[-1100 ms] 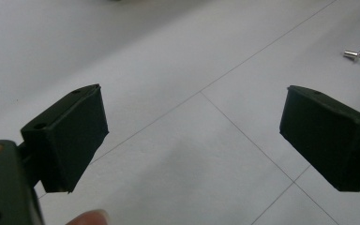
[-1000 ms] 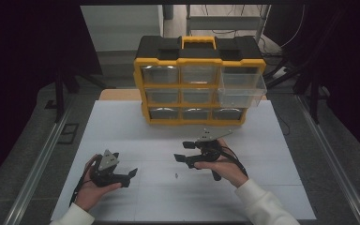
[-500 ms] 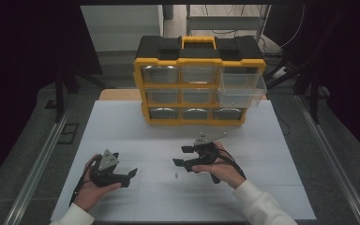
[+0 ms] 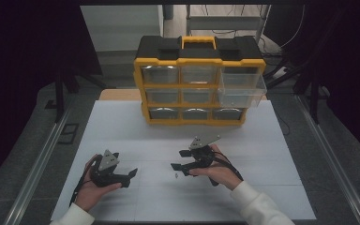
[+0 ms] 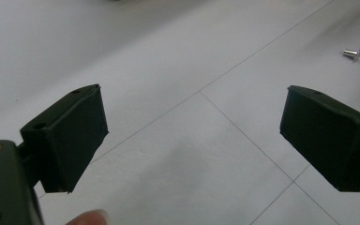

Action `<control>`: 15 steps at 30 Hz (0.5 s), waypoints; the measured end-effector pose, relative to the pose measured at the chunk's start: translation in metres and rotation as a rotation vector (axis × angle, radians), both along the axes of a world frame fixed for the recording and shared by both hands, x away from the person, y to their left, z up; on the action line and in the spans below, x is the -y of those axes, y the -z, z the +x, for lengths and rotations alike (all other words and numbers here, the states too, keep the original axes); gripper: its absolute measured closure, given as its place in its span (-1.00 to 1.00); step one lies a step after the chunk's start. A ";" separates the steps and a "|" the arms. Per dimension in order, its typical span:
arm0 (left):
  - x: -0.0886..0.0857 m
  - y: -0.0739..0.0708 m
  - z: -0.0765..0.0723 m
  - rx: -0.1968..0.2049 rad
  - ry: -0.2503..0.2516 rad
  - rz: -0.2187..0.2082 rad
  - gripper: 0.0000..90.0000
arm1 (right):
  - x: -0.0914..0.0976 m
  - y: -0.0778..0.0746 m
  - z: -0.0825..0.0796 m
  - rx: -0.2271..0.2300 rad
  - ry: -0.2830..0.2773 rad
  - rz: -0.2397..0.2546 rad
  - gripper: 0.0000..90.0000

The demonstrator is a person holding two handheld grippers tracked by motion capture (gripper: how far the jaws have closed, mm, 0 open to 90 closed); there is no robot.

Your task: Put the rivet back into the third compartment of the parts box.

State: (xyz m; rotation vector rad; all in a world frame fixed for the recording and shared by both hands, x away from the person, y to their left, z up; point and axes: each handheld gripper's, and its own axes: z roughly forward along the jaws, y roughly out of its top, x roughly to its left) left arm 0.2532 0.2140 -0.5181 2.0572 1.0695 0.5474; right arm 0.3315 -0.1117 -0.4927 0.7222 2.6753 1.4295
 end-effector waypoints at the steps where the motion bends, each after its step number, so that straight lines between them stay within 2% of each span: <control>1: 0.000 0.000 0.000 0.000 0.000 0.000 -0.82 | -0.001 0.001 0.000 -0.003 -0.004 -0.004 -0.22; 9: 0.000 0.000 0.000 0.000 0.000 -0.002 -0.82 | -0.007 0.009 -0.002 -0.017 -0.024 -0.056 -0.22; 15: 0.000 0.000 0.000 0.003 -0.001 -0.003 -0.82 | -0.008 0.015 -0.002 -0.024 -0.015 -0.092 -0.22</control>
